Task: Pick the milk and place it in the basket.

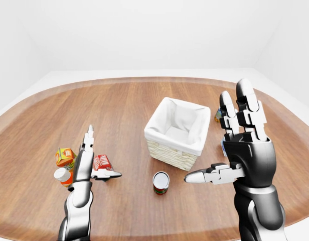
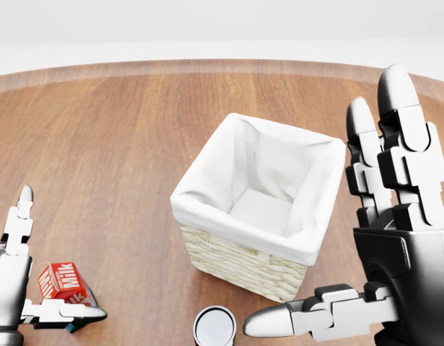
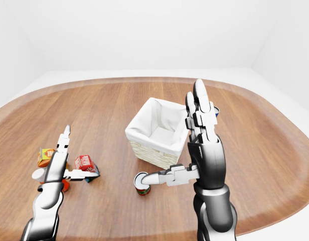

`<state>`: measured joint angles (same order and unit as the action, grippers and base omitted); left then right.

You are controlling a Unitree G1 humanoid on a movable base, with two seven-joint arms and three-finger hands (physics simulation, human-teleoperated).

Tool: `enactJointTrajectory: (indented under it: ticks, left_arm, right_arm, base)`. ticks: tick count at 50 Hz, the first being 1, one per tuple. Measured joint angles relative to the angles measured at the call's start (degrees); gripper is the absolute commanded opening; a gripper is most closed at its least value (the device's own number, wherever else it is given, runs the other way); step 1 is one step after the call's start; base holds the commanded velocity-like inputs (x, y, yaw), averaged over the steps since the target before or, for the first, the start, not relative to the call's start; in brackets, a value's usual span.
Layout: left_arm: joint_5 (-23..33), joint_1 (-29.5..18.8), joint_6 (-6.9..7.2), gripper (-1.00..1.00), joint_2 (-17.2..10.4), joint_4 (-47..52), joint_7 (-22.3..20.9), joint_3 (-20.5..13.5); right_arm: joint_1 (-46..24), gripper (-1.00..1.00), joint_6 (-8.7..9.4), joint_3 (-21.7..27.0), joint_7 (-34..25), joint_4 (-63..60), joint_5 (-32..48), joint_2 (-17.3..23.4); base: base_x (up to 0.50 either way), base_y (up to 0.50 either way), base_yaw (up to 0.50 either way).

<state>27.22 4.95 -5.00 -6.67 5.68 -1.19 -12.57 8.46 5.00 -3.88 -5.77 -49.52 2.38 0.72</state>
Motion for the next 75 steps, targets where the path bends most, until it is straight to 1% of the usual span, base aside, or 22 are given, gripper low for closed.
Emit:
enactJointTrajectory:
  ticks: [6,18,33,45,58,68,75]
  left_arm:
    - [-0.1,-2.2,0.00,1.00,-1.5,-4.4,0.8,-0.5]
    - [-2.3,-6.2,0.00,1.00,-4.1,-12.0,0.3,-0.8]
    - [-3.0,-11.5,0.00,1.00,-6.9,-22.7,1.9,0.1]
    - [-3.9,-16.1,0.00,1.00,-9.4,-33.2,3.7,1.0]
    - [-4.6,-20.0,0.00,1.00,-11.0,-43.4,5.2,2.4]
    - [-4.5,-24.1,0.00,1.00,-12.2,-54.7,7.4,4.0]
    - [-4.4,-26.3,0.00,1.00,-12.6,-61.2,8.7,5.2]
  right_arm:
    - [0.0,1.00,0.00,0.0,0.0,-0.1,0.0,0.0]
    - [-0.2,1.00,0.00,-0.1,0.1,-0.4,-0.1,0.0]
    - [-0.4,1.00,0.00,-0.2,0.1,-1.1,-0.3,0.0]
    - [-0.3,1.00,0.00,-0.4,0.2,-1.4,-0.2,0.0]
    - [-0.4,1.00,0.00,-0.5,0.3,-1.4,-0.1,0.0]
    - [-0.4,1.00,0.00,-0.5,0.4,-1.4,0.0,0.0]
    - [-0.5,1.00,0.00,-0.4,0.4,-1.5,-0.1,0.0]
  base:
    - [0.00,0.00,0.00]
    - [0.00,0.00,0.00]
    - [0.00,0.00,0.00]
    - [0.00,0.00,0.00]
    - [0.00,0.00,0.00]
    - [0.00,0.00,0.00]
    - [0.00,0.00,0.00]
